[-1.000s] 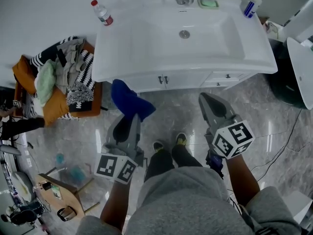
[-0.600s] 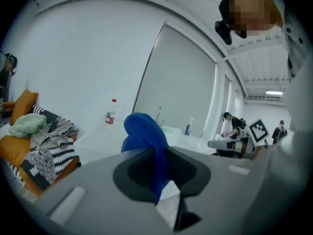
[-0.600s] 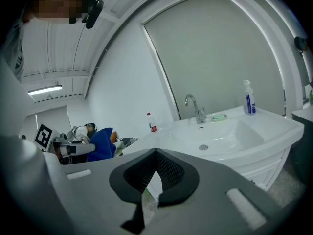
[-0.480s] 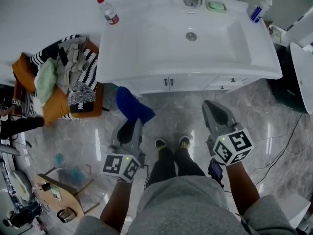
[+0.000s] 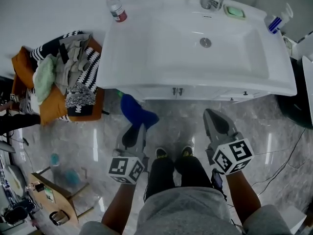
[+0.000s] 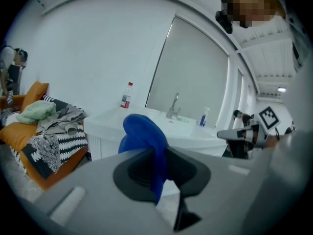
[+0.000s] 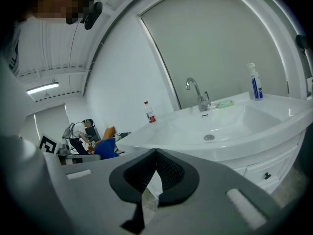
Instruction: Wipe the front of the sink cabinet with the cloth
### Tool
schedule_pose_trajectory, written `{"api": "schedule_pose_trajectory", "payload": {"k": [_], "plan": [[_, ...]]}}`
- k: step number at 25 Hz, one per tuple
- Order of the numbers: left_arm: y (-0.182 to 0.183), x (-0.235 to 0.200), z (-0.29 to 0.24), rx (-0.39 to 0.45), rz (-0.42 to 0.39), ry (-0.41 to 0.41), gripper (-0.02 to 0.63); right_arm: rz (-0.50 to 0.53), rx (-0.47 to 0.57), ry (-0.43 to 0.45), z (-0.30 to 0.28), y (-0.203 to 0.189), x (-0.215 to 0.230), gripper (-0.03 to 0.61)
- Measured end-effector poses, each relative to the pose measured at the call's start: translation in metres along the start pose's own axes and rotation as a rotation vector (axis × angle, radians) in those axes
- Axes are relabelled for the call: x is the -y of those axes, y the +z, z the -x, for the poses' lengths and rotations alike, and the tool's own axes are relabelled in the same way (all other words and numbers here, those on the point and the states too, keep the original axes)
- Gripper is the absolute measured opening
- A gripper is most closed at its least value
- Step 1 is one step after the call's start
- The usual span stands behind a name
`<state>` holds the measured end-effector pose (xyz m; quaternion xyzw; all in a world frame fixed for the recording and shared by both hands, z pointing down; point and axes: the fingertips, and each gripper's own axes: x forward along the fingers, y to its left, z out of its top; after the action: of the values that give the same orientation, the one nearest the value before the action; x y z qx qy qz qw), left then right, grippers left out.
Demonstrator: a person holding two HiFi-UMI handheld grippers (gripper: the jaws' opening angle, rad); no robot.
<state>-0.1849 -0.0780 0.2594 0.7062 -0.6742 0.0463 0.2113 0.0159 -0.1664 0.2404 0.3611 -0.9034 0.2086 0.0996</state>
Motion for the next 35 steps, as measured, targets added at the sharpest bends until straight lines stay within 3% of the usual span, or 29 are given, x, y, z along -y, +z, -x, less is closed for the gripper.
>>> {"api": "schedule_pose_trajectory", "payload": {"k": [13, 21, 26, 30, 35], "plan": [[-0.116, -0.095, -0.108, 0.049, -0.08, 0.065, 0.06, 0.03, 0.066, 0.033, -0.101, -0.115, 0.049, 0.0], [-0.181, -0.16, -0.167, 0.184, -0.184, 0.154, 0.06, 0.134, 0.215, 0.067, -0.153, -0.196, 0.075, 0.0], [-0.189, -0.181, -0.18, 0.287, -0.252, 0.162, 0.061, 0.174, 0.298, 0.085, -0.166, -0.238, 0.077, 0.0], [-0.175, -0.19, -0.183, 0.327, -0.269, 0.154, 0.061, 0.185, 0.308, 0.079, -0.166, -0.246, 0.073, 0.0], [-0.146, -0.183, -0.19, 0.355, -0.315, 0.085, 0.062, 0.179, 0.313, 0.064, -0.157, -0.247, 0.067, 0.0]]}}
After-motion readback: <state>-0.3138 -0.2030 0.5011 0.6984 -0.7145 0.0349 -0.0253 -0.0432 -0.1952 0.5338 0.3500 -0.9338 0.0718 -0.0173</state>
